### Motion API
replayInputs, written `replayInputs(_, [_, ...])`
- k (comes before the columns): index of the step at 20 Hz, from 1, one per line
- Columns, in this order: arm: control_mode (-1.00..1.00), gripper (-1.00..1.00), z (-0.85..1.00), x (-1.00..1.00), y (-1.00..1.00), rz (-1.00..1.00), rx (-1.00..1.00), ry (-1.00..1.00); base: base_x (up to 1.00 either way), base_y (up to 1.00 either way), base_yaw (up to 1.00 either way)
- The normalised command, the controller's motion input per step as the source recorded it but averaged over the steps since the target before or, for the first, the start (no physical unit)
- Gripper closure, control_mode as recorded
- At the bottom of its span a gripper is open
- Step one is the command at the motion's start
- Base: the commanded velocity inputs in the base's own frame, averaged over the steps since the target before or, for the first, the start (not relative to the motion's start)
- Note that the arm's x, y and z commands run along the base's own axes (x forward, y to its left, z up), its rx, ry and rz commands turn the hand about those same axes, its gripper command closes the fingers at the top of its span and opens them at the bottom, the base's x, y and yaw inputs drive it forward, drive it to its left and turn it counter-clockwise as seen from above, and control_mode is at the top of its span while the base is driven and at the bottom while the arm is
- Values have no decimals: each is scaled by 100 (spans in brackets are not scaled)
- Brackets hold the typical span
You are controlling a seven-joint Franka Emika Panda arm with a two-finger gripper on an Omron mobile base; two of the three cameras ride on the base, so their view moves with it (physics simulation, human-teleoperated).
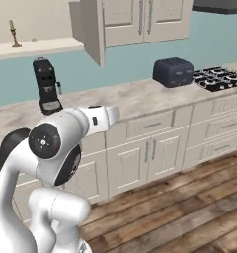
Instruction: Pick the candle and candle from the dining table and place them in the open cabinet. Close the cabinet after placing the objects.
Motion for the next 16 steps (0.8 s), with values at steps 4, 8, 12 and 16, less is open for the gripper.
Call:
replayInputs(4, [100,-100,0,0,0,0,0,0,-15,-4,-58])
replayInputs(8, [100,-100,0,0,0,0,0,0,-12,-1,-58])
replayInputs(12, [100,-100,0,0,0,0,0,0,-4,0,-57])
replayInputs(16, [100,-100,0,0,0,0,0,0,-1,0,-54])
